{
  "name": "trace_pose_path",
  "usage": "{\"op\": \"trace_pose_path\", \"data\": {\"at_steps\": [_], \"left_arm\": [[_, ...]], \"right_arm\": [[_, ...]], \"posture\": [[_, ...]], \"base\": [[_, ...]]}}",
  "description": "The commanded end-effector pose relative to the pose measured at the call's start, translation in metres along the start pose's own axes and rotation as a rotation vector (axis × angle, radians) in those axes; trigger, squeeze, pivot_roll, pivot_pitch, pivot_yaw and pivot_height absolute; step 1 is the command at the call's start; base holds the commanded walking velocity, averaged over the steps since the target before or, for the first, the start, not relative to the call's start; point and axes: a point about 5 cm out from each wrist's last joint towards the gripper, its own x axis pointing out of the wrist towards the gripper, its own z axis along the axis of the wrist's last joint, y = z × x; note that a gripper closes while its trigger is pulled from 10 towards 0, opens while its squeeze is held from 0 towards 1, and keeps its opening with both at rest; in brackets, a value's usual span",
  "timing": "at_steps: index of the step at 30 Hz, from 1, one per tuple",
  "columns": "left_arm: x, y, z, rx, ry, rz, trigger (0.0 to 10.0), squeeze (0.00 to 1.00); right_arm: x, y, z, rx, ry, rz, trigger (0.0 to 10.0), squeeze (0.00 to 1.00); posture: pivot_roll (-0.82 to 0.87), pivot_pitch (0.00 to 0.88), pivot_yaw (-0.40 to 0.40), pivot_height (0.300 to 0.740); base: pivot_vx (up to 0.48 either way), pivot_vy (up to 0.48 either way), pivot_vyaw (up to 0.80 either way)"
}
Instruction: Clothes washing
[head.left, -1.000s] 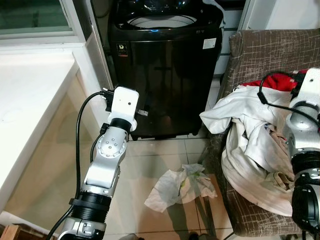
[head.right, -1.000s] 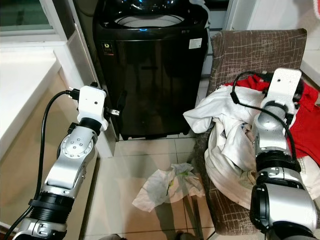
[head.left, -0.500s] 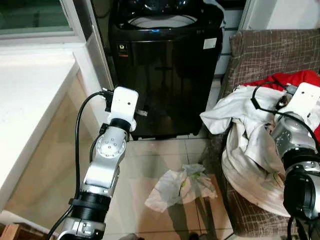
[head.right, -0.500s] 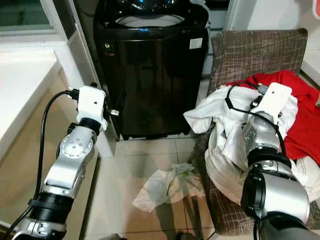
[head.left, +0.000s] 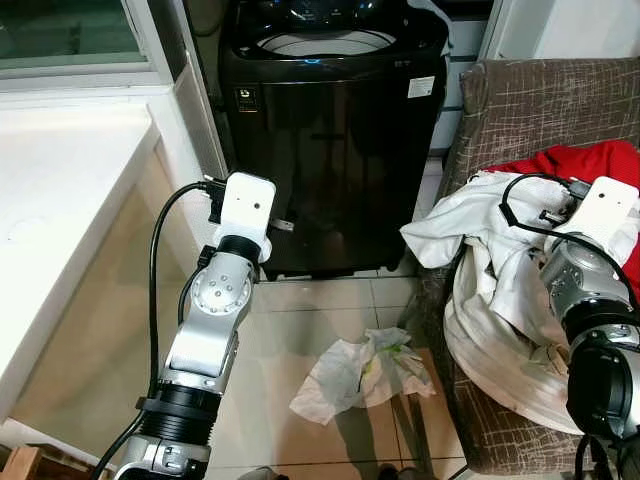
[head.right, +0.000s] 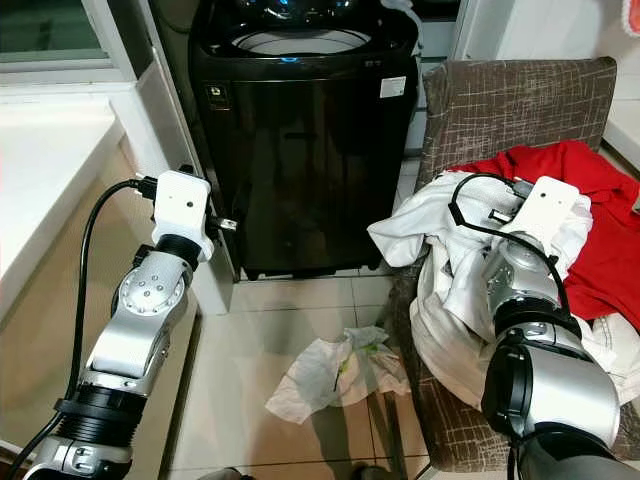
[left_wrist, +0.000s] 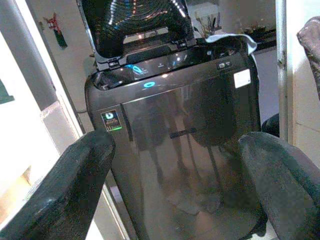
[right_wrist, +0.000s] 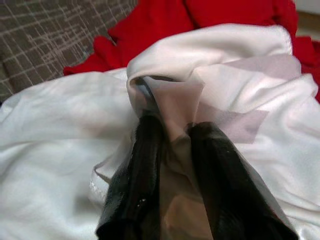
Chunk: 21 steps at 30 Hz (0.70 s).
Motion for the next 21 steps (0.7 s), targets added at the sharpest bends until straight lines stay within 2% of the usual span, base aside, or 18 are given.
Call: {"op": "trace_pose_path", "data": {"at_steps": [1,7,8,11,15,19,20,21], "left_arm": [[-0.001,0.002,0.001,0.009,0.002,0.005,10.0,0.00],[-0.002,0.002,0.001,0.010,0.003,0.004,10.0,0.00],[-0.002,0.003,0.001,0.011,0.002,0.007,10.0,0.00],[-0.001,0.004,0.001,0.012,0.002,0.008,10.0,0.00],[-0.001,0.004,0.002,0.015,-0.001,0.006,10.0,0.00],[0.000,0.004,0.002,0.017,-0.004,0.007,10.0,0.00],[0.001,0.005,0.002,0.018,-0.004,0.008,10.0,0.00],[0.001,0.006,0.003,0.020,-0.006,0.009,10.0,0.00]], "right_arm": [[-0.001,0.006,0.002,-0.032,-0.025,0.032,0.0,0.00],[-0.002,0.015,0.009,-0.066,-0.083,0.068,0.0,0.00],[-0.003,0.019,0.017,-0.090,-0.132,0.086,0.0,0.00],[-0.004,0.025,0.023,-0.113,-0.165,0.113,0.0,0.00],[-0.004,0.026,0.020,-0.081,-0.130,0.121,0.0,0.00],[-0.004,0.032,0.030,-0.055,-0.160,0.140,0.0,0.00],[-0.005,0.037,0.040,-0.046,-0.202,0.162,0.0,0.00],[-0.013,0.058,0.078,-0.018,-0.362,0.256,0.0,0.00]], "posture": [[0.05,0.039,0.054,0.740],[0.05,0.039,0.054,0.740],[0.06,0.039,0.054,0.740],[0.06,0.036,0.053,0.740],[0.06,0.031,0.051,0.740],[0.06,0.019,0.048,0.740],[0.06,0.014,0.048,0.740],[0.06,0.008,0.049,0.740]], "base": [[0.000,0.000,0.00],[0.000,0.000,0.00],[0.000,0.000,0.00],[0.000,0.000,0.00],[0.000,0.000,0.00],[0.000,0.000,0.00],[0.000,0.000,0.00],[0.000,0.000,0.00]]}}
